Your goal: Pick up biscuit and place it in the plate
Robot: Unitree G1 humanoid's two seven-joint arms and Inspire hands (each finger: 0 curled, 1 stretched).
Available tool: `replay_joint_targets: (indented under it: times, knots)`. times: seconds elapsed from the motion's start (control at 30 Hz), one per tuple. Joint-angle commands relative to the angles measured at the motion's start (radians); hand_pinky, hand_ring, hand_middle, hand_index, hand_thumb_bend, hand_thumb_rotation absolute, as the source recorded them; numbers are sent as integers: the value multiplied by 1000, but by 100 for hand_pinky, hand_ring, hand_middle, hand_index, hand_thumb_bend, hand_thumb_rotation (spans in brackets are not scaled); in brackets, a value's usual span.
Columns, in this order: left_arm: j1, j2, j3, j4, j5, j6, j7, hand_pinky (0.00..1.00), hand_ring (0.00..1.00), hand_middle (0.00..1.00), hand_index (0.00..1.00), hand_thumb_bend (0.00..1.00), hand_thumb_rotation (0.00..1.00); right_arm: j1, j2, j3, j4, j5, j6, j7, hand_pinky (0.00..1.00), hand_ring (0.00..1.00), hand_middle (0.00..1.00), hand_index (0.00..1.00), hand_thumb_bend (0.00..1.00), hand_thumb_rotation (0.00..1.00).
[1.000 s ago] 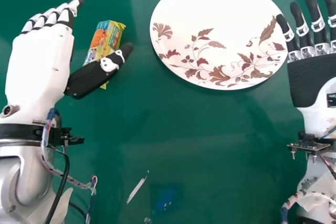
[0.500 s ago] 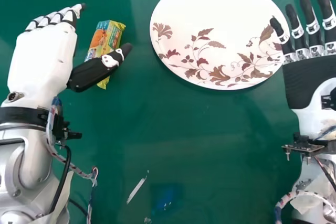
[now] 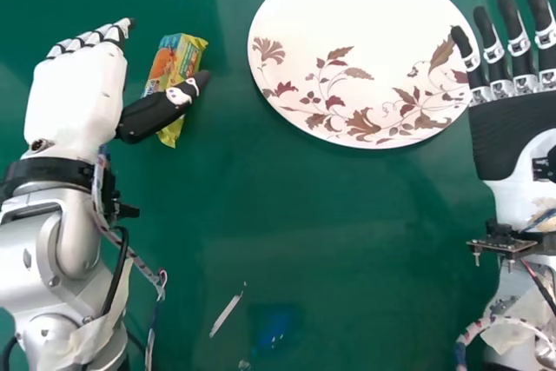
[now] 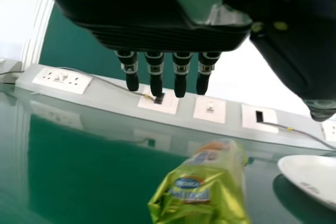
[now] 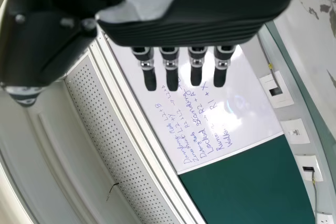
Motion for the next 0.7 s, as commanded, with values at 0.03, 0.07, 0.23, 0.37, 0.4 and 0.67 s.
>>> replay_joint_targets:
  times: [0.03,0.07,0.23,0.37,0.4,0.67]
  knots:
    - [-2,-16,-1,33,17,28,26,100,100,100,100,100,97,15,1,-4,-20,-3,-13,-8,100,100,100,100,100,39]
    - [-2,-20,-3,39,15,36,32,100,100,100,100,100,97,16,2,-4,-21,-3,-13,-10,100,100,100,100,100,38]
    - [3,-22,-22,76,5,61,76,100,100,100,100,100,97,22,3,0,-35,4,-7,-12,98,100,100,100,100,38]
    - [4,-29,-34,110,4,88,108,100,100,100,100,100,96,26,0,1,-43,6,-1,-14,97,100,100,98,100,38]
    - [2,-34,-37,119,8,97,115,100,100,100,100,100,96,28,1,1,-46,2,-3,-18,96,100,100,98,100,38]
    - [18,-76,-112,166,24,190,163,100,100,100,100,100,96,30,9,10,-40,7,-13,-10,94,100,100,97,100,40]
